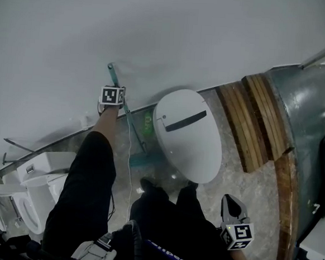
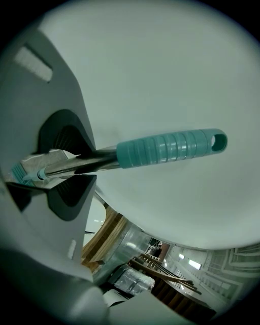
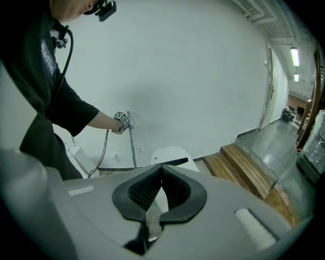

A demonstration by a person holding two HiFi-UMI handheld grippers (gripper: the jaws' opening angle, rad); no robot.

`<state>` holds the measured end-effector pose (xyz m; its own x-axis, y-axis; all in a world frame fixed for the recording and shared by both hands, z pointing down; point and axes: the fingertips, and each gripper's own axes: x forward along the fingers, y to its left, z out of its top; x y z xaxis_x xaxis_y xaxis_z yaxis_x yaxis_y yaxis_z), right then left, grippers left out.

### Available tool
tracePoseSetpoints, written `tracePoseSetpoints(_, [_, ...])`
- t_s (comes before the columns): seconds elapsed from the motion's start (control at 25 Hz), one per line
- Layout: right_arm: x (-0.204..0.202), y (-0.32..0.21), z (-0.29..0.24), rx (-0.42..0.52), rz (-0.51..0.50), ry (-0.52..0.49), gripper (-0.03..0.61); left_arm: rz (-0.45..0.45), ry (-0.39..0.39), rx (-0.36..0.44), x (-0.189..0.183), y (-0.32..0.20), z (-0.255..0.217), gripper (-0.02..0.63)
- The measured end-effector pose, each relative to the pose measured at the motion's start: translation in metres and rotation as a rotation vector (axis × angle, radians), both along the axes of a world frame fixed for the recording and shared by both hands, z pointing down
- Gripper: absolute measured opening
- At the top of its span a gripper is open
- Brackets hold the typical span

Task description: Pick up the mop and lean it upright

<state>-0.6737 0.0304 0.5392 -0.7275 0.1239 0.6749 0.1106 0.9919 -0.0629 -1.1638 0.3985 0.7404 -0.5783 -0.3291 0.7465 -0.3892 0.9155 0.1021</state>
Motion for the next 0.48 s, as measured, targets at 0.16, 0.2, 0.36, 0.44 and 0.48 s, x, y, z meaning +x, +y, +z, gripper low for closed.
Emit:
tracePoseSetpoints(0.16, [-0.002,0.006,0.0,-0.003,-0.02,-0.005,0.006,0.003,-0.003,-0.001,-0.001,0.002,-0.001,0.189])
tracePoseSetpoints(0.2, [-0.004,0.008,0.0,-0.004,-0.03,-0.009,0.008,0.003,-0.007,-0.005,-0.001,0.004,-0.003,0.195])
tracePoseSetpoints(0.36, [-0.012,0.022,-0.002,-0.001,-0.083,-0.027,0.009,-0.001,-0.029,-0.019,0.003,0.012,-0.011,0.224])
tracePoseSetpoints(0.44, [-0.016,0.025,-0.004,0.001,-0.095,-0.036,0.009,-0.003,-0.038,-0.017,0.006,0.014,-0.015,0.227])
tracePoseSetpoints(0.48, [-0.018,0.027,-0.006,0.001,-0.1,-0.041,0.009,-0.001,-0.045,-0.015,0.008,0.014,-0.017,0.227])
